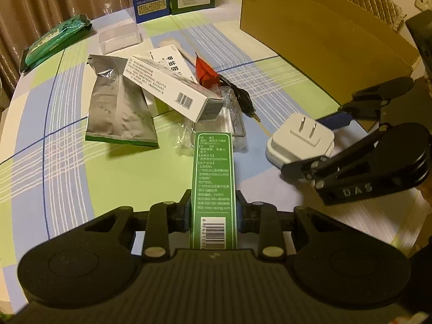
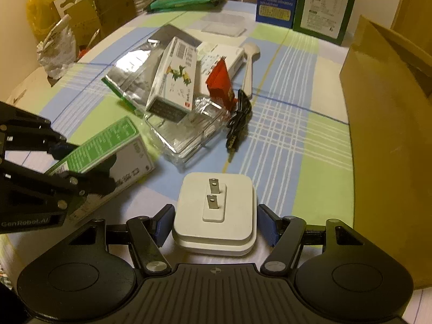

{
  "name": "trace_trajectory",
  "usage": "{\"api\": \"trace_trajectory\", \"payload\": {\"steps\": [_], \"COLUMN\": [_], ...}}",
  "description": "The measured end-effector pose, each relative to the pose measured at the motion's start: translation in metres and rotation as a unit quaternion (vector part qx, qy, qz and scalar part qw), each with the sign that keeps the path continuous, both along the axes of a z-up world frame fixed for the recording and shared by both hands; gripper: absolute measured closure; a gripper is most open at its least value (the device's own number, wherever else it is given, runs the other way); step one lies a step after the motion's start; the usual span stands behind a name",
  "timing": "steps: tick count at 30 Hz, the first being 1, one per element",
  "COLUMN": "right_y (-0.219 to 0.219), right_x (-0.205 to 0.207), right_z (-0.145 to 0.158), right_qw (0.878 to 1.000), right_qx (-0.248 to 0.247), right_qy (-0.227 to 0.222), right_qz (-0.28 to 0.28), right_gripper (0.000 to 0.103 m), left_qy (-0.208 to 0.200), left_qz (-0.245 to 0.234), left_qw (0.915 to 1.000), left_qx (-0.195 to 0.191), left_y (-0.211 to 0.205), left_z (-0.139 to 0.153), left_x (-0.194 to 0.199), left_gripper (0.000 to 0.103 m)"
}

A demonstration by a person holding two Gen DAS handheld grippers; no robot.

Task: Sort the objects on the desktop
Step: 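Grasp the green-and-white medicine box with the left tool while the right tool grasps the white plug adapter, then carry the green box with the left tool while the right tool carries the plug to the cardboard box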

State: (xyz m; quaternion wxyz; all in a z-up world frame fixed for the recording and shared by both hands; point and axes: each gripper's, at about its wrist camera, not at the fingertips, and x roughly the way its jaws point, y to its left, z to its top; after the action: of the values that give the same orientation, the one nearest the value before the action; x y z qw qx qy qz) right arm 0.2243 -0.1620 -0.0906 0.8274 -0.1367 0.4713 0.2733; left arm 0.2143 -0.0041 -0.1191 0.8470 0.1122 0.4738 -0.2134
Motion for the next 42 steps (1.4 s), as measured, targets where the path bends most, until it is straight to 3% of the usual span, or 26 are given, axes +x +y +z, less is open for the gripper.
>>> {"api": "trace_trajectory", "payload": {"steps": [18, 25, 34, 42], "right_y": [-0.014, -0.023, -0.078, -0.152], "right_x": [-0.014, -0.014, 0.005, 0.032], "right_z": [0.036, 0.071, 0.141, 0.149], "right_qw": [0.999, 0.996, 0.986, 0.979], "right_qx": [0.032, 0.063, 0.061, 0.032], "right_qy": [-0.027, -0.057, -0.136, -0.143], "right_qz": [-0.008, -0.020, -0.071, -0.141], "right_gripper": [0.040, 0.040, 0.040, 0.040], "left_qy": [-0.008, -0.045, -0.095, -0.108], "left_qz": [0.009, 0.018, 0.002, -0.031], "left_qw": [0.9999, 0.9987, 0.9934, 0.9892], "left_qx": [-0.001, -0.015, -0.064, -0.094], "left_y": [-0.001, -0.011, -0.067, -0.143], "left_z": [0.025, 0.057, 0.111, 0.142], "left_x": [-0.019, -0.020, -0.005, 0.019], "left_gripper": [0.078, 0.078, 0.078, 0.078]}}
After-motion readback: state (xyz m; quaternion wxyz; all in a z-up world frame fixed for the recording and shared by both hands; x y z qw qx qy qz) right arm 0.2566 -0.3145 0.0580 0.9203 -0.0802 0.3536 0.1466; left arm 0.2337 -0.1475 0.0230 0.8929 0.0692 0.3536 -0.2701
